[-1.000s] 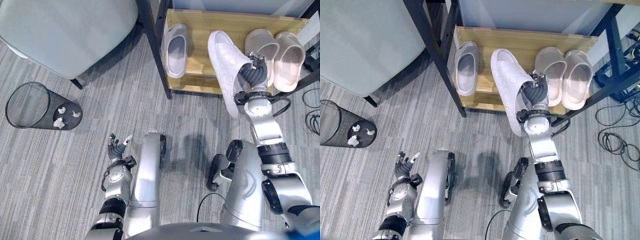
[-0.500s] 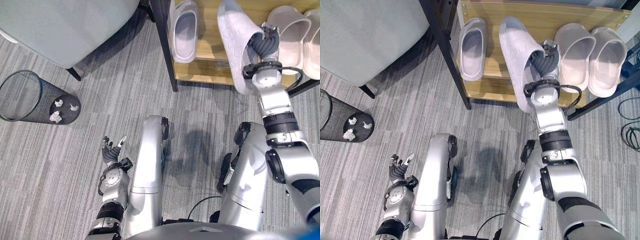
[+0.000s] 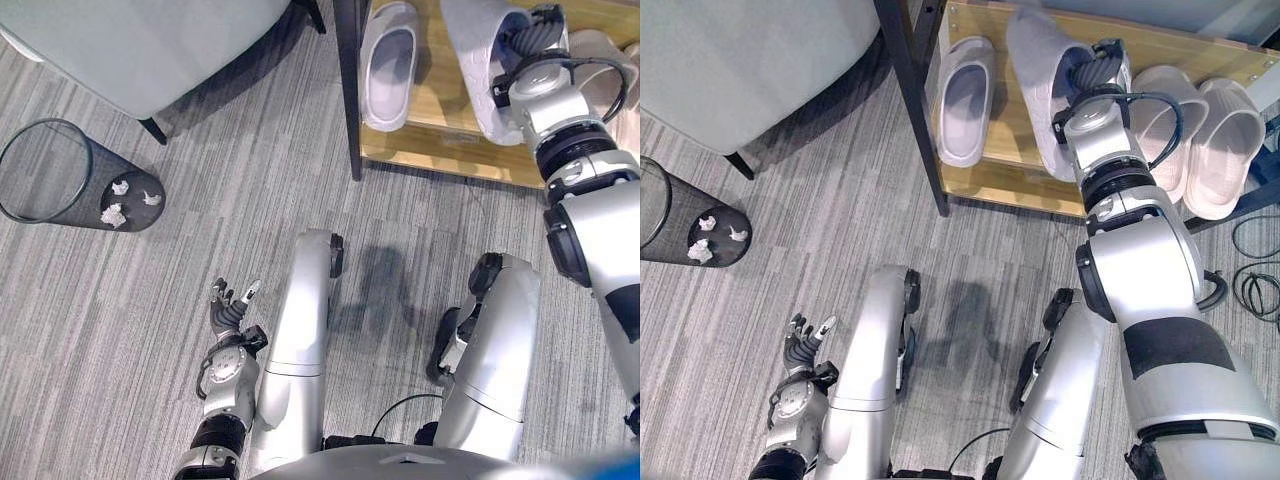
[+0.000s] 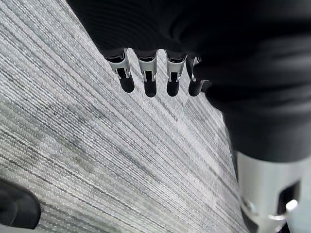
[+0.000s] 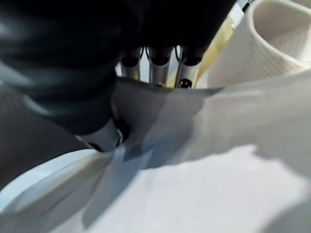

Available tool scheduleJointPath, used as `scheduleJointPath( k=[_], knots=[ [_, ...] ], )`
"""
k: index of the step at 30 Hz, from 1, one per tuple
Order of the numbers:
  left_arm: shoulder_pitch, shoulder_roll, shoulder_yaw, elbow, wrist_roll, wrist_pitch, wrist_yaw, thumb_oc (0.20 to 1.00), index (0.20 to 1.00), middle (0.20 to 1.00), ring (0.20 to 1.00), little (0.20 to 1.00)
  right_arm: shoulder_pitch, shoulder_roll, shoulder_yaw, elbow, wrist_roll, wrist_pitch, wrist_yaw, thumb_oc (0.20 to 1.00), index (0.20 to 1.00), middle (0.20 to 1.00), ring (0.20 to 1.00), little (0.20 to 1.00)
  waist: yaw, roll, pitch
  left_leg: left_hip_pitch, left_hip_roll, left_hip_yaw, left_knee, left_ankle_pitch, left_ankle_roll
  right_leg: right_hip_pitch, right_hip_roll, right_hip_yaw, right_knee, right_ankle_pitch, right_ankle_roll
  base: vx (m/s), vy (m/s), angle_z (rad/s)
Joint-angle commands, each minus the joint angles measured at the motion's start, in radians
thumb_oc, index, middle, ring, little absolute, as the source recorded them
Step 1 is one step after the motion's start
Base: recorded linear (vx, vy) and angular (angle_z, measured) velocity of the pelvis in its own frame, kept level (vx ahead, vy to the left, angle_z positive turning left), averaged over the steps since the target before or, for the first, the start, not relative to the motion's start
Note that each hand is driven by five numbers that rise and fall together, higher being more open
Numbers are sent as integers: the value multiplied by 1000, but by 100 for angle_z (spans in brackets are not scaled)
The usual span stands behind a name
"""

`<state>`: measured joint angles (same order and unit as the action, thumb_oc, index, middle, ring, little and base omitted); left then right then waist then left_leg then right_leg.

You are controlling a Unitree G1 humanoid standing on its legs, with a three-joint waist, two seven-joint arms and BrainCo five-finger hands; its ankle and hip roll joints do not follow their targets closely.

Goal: Arrange the slippers neatly on the shoe rack.

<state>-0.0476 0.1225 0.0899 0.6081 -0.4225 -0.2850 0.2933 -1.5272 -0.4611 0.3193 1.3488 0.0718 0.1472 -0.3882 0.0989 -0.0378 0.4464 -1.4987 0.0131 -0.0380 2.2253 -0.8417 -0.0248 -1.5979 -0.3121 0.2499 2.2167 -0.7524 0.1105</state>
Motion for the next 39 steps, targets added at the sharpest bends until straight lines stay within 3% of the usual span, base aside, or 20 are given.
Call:
scheduleJointPath(
  k=[1,9,23,24,25,31,39],
  knots=[
    [33,-13,-16,-89,-8,-8,-9,1000,1000,1000,1000,1000,-90,-49,35,-2,27,-49,-21,200,200,200,200,200,19,16,13,-71,18,-96,177,-31,67,28,22,117,-25,199,-50,-40,27,4],
    [35,1,-22,-73,6,-24,-19,1000,1000,1000,1000,1000,-136,-77,50,76,65,-59,-32,200,200,200,200,200,15,34,71,-71,17,-84,175,-31,74,28,19,121,-26,201,-51,-23,14,2],
    [52,78,-61,-10,36,-56,-86,1000,1000,1000,1000,1000,-238,-78,102,165,74,-77,-47,200,200,200,200,200,60,41,73,-71,6,-70,130,-31,90,28,-16,107,-64,208,-49,0,0,0],
    [52,81,-59,-7,36,-58,-88,1000,1000,1000,1000,1000,-246,-75,102,172,74,-75,-49,297,297,297,297,297,62,40,73,-71,6,-69,127,-31,90,28,-17,107,-65,210,-49,0,0,0],
    [67,71,-71,-65,44,-34,-76,1000,1000,1000,1000,1000,-244,-75,91,178,81,-78,-52,1000,1000,1000,1000,1000,66,44,74,-71,7,-66,125,-31,94,28,-21,109,-67,210,-49,0,0,0],
    [125,53,-109,-115,52,-11,-90,1000,1000,1000,1000,1000,-231,-78,-3,163,205,-88,-39,1000,1000,1000,1000,1000,75,57,74,-71,6,-57,122,-31,102,28,-31,109,-69,213,-49,-11,40,2],
    [138,55,-135,-122,69,0,-85,1000,1000,1000,1000,1000,-200,-58,-54,86,242,-111,-34,1000,1000,1000,1000,1000,64,56,74,-71,12,-52,121,-31,103,28,-30,120,-60,213,-56,-29,13,0]
  ],
)
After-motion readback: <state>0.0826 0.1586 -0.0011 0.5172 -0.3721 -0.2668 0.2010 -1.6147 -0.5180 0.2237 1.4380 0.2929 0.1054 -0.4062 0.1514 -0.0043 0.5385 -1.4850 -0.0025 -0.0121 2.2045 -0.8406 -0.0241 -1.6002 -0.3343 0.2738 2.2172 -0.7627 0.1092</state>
